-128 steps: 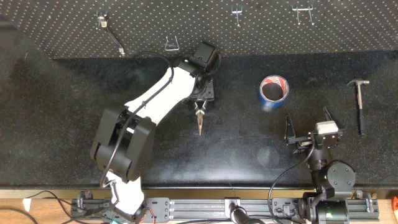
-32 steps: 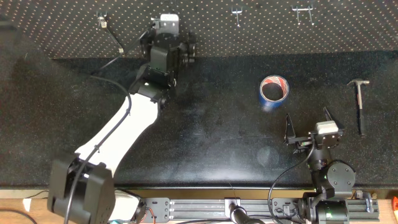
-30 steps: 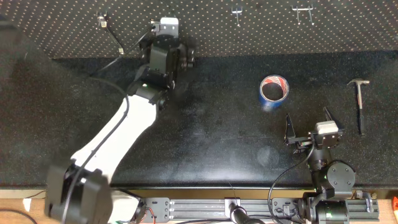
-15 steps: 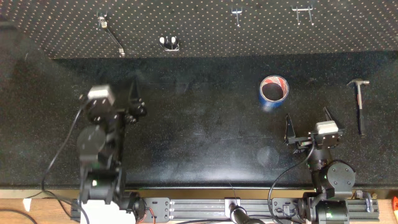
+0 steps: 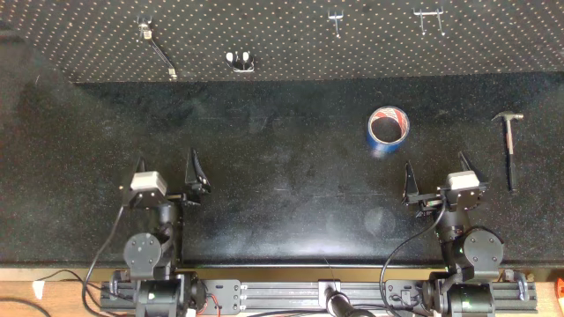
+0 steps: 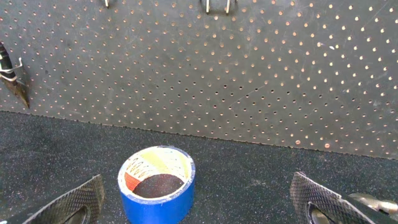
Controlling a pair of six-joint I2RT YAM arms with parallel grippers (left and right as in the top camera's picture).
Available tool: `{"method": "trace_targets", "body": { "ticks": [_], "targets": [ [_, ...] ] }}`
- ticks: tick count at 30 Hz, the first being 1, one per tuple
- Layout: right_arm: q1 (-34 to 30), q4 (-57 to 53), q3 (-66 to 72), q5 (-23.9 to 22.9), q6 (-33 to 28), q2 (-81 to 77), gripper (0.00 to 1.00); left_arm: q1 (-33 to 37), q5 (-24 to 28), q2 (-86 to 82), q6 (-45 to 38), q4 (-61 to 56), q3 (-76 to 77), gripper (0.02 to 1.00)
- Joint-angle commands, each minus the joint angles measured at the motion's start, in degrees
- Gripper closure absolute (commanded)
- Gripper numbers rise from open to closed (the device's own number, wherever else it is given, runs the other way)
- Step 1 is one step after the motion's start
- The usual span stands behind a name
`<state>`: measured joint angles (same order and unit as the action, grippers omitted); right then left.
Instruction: Place Tools Onto Pegboard
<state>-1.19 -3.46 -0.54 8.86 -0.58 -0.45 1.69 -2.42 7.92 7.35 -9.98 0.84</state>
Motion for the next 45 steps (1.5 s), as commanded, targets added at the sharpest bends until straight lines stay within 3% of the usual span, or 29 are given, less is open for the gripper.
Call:
{"method": "trace_targets", "body": {
  "ticks": [1, 6, 26, 27, 29, 31, 32, 34, 39, 45],
  "targets": [
    [-0.3, -0.2, 0.2, -0.3, -0.6, 0.4, 0.025, 0.1, 1.7, -7.9, -0.2, 8.6, -0.5, 0.02],
    [-0.3, -0.2, 0.2, -0.3, -0.6, 0.4, 0.025, -0.3, 1.7, -7.7, -0.7, 14.6, -0.5, 0.023],
    [-0.3, -0.4, 0.2, -0.9, -0.5, 0.4, 0.025, -0.3, 2.1, -6.9, -2.3, 14.6, -0.5, 0.023],
    [-0.3, -0.4, 0.2, -1.0, 0.3, 0.3, 0.025, -0.3, 2.1, -6.9, -2.3, 14.6, -0.5, 0.023],
    [0.8, -1.9, -0.9, -2.4, 11.3, -0.7, 0.025, -0.3, 2.1, -6.9, -2.3, 14.6, -0.5, 0.023],
    [1.0, -2.6, -4.4, 0.0, 20.8, -7.7, 0.025, -0.3, 2.1, -6.9, -2.3, 14.6, -0.5, 0.023],
    [1.3, -3.8, -7.0, 1.7, 21.9, -12.5, 0.025, -0.3, 2.1, -6.9, -2.3, 14.6, -0.5, 0.025],
    [3.0, -9.9, -14.8, 4.5, 22.0, -23.5, 0.025, -0.3, 2.1, -6.9, -2.3, 14.6, -0.5, 0.023],
    [8.2, -22.2, -34.2, 4.0, 18.9, -47.9, 0.025, -0.3, 2.1, -6.9, -2.3, 14.6, -0.5, 0.023],
    [12.6, -25.8, -48.5, 3.7, 14.0, -70.8, 0.025, -0.3, 2.1, -6.9, -2.3, 14.6, -0.5, 0.023]
  ]
}}
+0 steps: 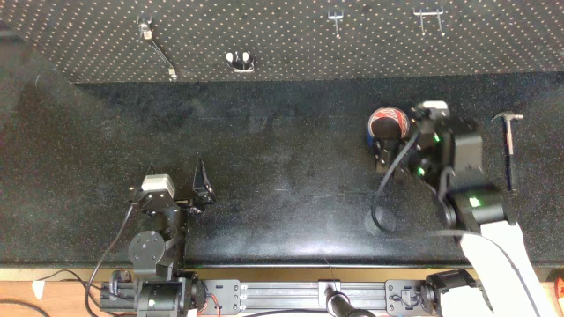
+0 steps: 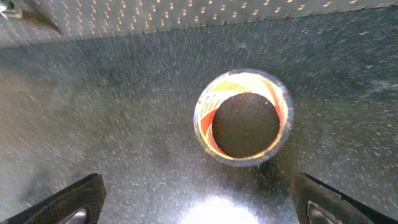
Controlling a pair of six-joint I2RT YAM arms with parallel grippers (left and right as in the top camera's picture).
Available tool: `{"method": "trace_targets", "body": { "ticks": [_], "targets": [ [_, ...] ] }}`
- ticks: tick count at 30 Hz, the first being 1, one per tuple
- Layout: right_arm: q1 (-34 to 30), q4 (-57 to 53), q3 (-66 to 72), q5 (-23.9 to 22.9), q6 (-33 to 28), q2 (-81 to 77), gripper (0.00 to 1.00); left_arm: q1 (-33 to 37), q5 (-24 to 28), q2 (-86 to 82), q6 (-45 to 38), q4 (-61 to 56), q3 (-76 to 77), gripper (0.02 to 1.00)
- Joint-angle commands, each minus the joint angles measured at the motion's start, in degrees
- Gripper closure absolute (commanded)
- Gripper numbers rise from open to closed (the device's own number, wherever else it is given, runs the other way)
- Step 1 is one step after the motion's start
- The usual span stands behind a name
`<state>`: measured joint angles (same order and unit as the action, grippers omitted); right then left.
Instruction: Place Tools Onto Pegboard
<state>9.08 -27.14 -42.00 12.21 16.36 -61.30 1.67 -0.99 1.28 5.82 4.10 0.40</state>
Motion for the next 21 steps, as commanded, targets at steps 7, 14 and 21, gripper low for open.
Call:
{"method": "trace_targets", "body": {
  "ticks": [7, 14, 21],
  "targets": [
    [4.8, -9.6, -17.8, -5.7, -3.8, -27.5, 0.025, -0.2, 0.7, -0.2, -0.7, 0.5, -0.1, 0.023],
    [5.2, -9.9, -20.9, -8.9, -6.6, -35.1, 0.056, -0.2, 0.7, -0.2, -0.7, 0.5, -0.1, 0.023],
    [7.2, -7.0, -20.9, -10.8, -8.6, -36.4, 0.923, -0.2, 0.7, -0.2, -0.7, 0.5, -0.1, 0.023]
  ]
}}
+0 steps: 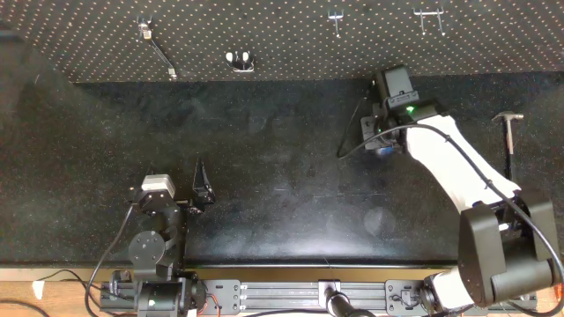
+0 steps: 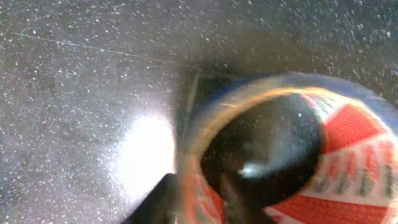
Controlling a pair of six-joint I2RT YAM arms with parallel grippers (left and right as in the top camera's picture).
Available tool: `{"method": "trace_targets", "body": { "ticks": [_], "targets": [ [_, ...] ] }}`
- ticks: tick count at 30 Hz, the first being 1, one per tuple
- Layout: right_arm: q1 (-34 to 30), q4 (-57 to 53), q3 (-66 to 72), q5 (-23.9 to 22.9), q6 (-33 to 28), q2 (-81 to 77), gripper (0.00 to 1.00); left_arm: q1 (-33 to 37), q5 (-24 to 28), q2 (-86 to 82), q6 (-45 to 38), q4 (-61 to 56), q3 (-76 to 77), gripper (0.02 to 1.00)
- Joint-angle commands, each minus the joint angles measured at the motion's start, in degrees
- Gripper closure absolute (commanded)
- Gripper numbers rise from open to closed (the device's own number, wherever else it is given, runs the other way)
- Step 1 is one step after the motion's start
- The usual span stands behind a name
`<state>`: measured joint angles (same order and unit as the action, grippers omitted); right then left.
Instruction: Place Tools Onto Pegboard
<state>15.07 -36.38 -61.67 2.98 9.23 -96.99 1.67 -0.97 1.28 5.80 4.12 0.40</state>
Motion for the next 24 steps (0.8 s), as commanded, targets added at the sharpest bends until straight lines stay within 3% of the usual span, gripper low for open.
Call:
{"method": "trace_targets", "body": {
  "ticks": [1, 7, 12, 24],
  "targets": [
    [1.5, 3.1, -1.2, -1.5, -1.4, -0.3, 0.923, -0.2, 0.6, -0.2, -0.7, 0.5, -0.1, 0.02],
    [7.1, 12.3, -1.2, -1.6, -1.5, 15.4, 0.925, -0.2, 0.6, -0.2, -0.7, 0.5, -0.1, 0.025],
    [12.5, 26.1, -1.2, -7.6, -1.5, 27.5, 0.925, -0.2, 0.6, -0.2, -0.7, 0.5, -0.1, 0.025],
    [14.2, 40.9, -1.2, -9.8, -2.1, 12.7, 0.925, -0.2, 0.6, -0.2, -0.7, 0.5, -0.1, 0.025]
  ]
}}
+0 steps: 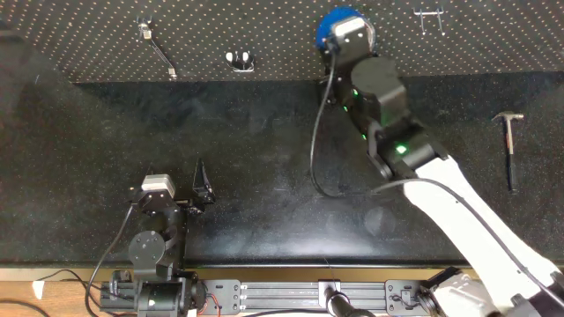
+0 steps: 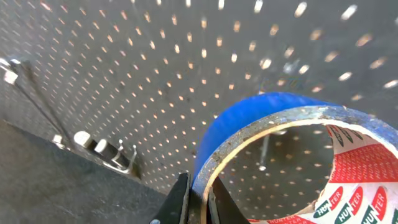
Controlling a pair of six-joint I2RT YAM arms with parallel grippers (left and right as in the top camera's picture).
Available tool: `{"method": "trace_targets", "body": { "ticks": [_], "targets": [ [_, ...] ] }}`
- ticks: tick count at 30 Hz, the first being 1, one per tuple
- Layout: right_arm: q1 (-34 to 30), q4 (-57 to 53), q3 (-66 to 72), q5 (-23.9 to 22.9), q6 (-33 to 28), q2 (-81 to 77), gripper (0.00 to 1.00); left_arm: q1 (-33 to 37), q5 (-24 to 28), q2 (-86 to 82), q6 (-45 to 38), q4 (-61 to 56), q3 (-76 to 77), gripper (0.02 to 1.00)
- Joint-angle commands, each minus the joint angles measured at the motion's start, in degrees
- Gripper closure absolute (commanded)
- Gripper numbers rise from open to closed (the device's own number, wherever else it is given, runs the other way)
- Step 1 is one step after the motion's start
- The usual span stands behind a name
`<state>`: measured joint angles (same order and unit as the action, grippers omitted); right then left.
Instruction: Place Tools Onto Pegboard
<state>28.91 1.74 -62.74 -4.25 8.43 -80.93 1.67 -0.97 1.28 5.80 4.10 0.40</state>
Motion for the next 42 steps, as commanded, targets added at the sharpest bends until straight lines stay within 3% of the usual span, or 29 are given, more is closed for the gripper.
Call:
{"method": "trace_targets", "body": {
  "ticks": [1, 4, 12, 16, 21, 23, 32, 35, 39, 40, 41, 42],
  "targets": [
    [0.3, 3.6, -0.1, -3.6, -1.3, -4.3, 0.925, -0.2, 0.6, -0.2, -0.7, 0.5, -0.1, 0.025],
    [0.3, 7.3, -0.1, -7.3, -1.8, -7.6, 0.925, -0.2, 0.6, -0.2, -0.7, 0.5, -0.1, 0.025],
    [0.3, 17.9, -0.1, -7.3, -6.9, -13.4, 0.925, -0.2, 0.6, -0.2, -0.7, 0.5, -0.1, 0.025],
    [0.3, 18.1, -0.1, -7.4, -6.9, -14.2, 0.921, -0.2, 0.6, -0.2, -0.7, 0.5, -0.1, 0.023],
    [0.3, 18.1, -0.1, -10.6, -7.0, -14.4, 0.917, -0.2, 0.6, -0.2, -0.7, 0.5, -0.1, 0.023],
    [0.3, 18.1, -0.1, -10.5, -7.0, -14.4, 0.691, -0.2, 0.6, -0.2, -0.7, 0.5, -0.1, 0.023],
    [2.2, 12.4, -0.1, -9.6, -7.0, -12.3, 0.632, -0.2, 0.6, -0.2, -0.7, 0.5, -0.1, 0.023],
    [3.1, 7.4, -0.1, -9.4, -7.0, -8.7, 0.489, -0.2, 0.6, -0.2, -0.7, 0.5, -0.1, 0.025],
    [3.1, 0.3, -0.1, -5.5, -7.0, -3.7, 0.242, -0.2, 0.6, -0.2, -0.7, 0.5, -0.1, 0.023],
    [3.1, -5.2, -0.1, -4.6, -6.9, -1.2, 0.102, -0.2, 0.6, -0.2, -0.7, 0.5, -0.1, 0.02],
    [3.0, -13.3, -0.1, -4.0, -5.3, 1.9, 0.025, -0.2, 0.6, -0.2, -0.7, 0.5, -0.1, 0.025],
    [2.5, -19.8, -0.1, -4.0, -3.2, 4.3, 0.025, -0.2, 0.6, -0.2, -0.7, 0.5, -0.1, 0.025]
  ]
}}
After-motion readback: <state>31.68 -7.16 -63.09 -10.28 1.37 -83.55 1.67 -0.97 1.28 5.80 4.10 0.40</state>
